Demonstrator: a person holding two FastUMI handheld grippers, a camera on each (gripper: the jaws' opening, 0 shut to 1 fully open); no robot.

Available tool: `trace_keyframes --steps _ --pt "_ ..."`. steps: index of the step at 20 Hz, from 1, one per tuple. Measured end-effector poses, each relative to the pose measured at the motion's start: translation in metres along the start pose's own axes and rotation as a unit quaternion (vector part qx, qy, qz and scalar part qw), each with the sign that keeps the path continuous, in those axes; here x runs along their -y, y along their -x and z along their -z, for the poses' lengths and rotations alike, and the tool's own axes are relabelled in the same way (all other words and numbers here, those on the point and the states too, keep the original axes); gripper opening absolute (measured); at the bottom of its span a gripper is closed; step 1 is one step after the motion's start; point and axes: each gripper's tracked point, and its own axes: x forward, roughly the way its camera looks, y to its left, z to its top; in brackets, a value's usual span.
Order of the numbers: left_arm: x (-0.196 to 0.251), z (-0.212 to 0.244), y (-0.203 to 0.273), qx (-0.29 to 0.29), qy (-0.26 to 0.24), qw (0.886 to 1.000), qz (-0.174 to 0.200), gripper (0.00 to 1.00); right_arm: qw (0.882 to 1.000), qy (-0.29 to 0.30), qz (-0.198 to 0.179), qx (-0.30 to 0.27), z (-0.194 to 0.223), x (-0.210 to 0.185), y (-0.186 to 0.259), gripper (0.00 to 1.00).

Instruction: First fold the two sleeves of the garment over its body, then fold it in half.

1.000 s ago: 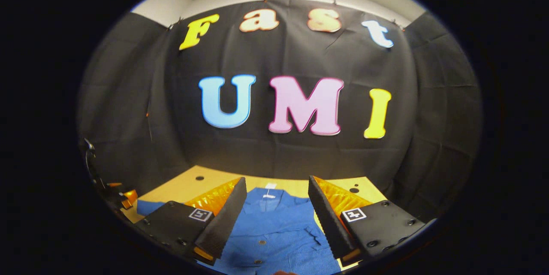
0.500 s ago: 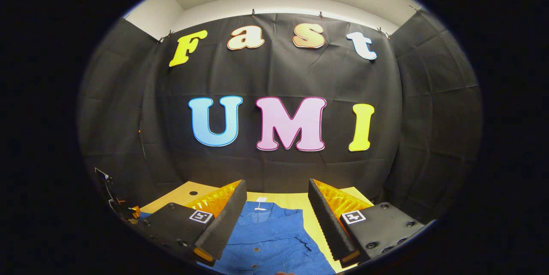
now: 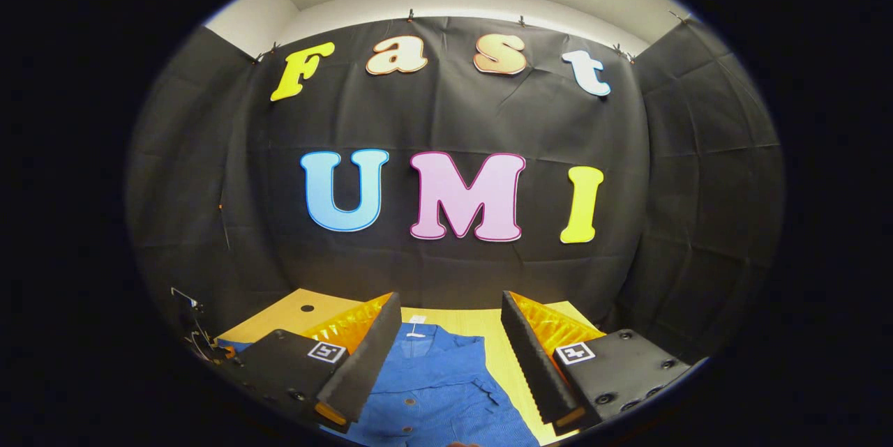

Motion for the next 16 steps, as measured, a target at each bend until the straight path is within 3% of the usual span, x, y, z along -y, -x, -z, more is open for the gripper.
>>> trace_keyframes --steps 2,3,4,9,10,12,13,14,15,16 --pt "-0.002 -0.012 -0.013 0.052 0.032 0.998 0.003 0.87 1.000 -0.004 0.000 -0.005 0.002 -0.002 -0.001 0.89" --pt "0.001 -0.006 -0.005 0.021 0.043 0.999 0.003 0.84 1.000 -0.009 -0.002 -0.010 0.005 -0.004 -0.002 0.93" --pt "0.005 0.005 0.002 -0.004 0.047 0.999 0.000 0.81 1.000 -0.012 -0.003 -0.013 0.006 -0.004 -0.002 0.89" --pt "0.007 0.003 -0.003 0.006 0.038 0.999 -0.001 0.84 0.999 -0.024 -0.005 -0.020 0.010 -0.003 -0.003 0.89" --pt "0.006 0.003 -0.003 0.004 0.038 0.999 0.000 0.84 0.999 -0.029 -0.004 -0.021 0.011 -0.001 -0.004 0.97" --pt "0.008 0.002 -0.003 0.006 0.032 0.999 0.010 0.82 0.999 -0.035 -0.001 -0.024 0.013 0.002 -0.004 0.93" --pt "0.009 0.002 -0.003 0.005 0.030 0.999 0.011 0.79 0.999 -0.037 0.000 -0.026 0.015 0.004 -0.004 0.93" --pt "0.013 0.003 -0.005 0.005 0.028 1.000 0.014 0.68 0.999 -0.040 0.002 -0.028 0.016 0.005 -0.003 0.93" --pt "0.017 0.003 -0.007 0.006 0.022 1.000 0.021 0.67 0.999 -0.042 0.003 -0.030 0.017 0.006 -0.002 0.93" --pt "0.019 0.002 -0.006 0.005 0.017 1.000 0.023 0.55 0.999 -0.044 0.003 -0.032 0.019 0.007 -0.001 0.93"
